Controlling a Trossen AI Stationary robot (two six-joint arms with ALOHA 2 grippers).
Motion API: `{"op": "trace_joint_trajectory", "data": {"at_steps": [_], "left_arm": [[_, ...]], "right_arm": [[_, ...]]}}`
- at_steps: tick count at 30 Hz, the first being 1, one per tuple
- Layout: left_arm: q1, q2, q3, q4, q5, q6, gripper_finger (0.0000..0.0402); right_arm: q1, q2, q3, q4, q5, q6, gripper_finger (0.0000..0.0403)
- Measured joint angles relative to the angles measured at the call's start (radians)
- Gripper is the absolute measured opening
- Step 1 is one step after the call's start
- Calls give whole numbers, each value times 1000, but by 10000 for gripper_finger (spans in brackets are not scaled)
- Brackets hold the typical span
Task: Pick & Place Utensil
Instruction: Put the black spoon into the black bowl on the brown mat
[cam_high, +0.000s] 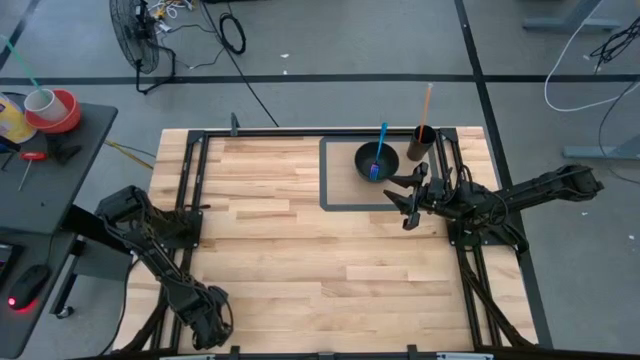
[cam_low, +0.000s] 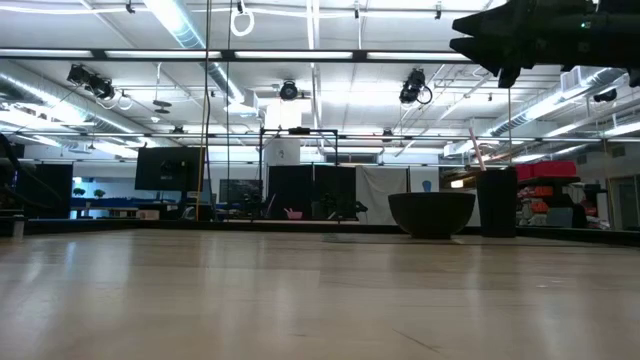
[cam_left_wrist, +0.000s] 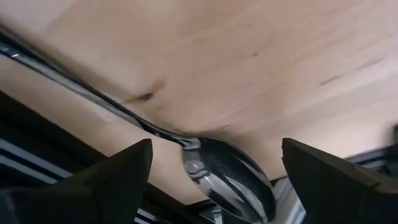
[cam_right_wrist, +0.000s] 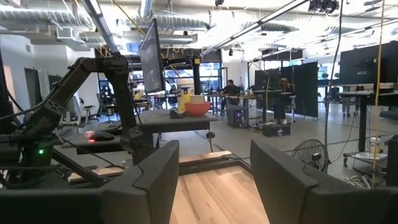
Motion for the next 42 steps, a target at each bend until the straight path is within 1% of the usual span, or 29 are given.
{"op": "trace_joint_trajectory", "data": {"at_steps": [4, 8, 11, 13, 15, 17, 21, 31, 39, 42], "left_arm": [[0, 0, 0, -13, 1, 8, 360], [0, 0, 0, 4, -22, 26, 360], [0, 15, 0, -16, 35, -18, 360], [1, 26, 0, -20, 64, -12, 360], [0, 32, 2, -11, 50, 33, 360], [5, 31, 2, 3, 4, 78, 360], [27, 29, 2, 20, -22, 134, 360], [66, 29, 4, 12, -19, 237, 360], [93, 31, 10, 5, 16, 282, 360], [102, 32, 27, -9, 12, 301, 360]], "right_arm": [[0, 0, 0, 0, -3, 0, 201], [0, 0, 0, 0, -3, 0, 201], [0, 0, 0, -1, -3, 3, 201], [0, 0, 0, -5, -3, 17, 201], [0, 0, 0, -15, -3, 20, 201], [0, 0, 0, -15, -3, 20, 201], [0, 0, 0, -14, -3, 23, 201], [0, 0, 0, -15, -2, 23, 201], [0, 0, 0, -14, -2, 23, 201], [0, 0, 0, -14, -1, 23, 201]]}}
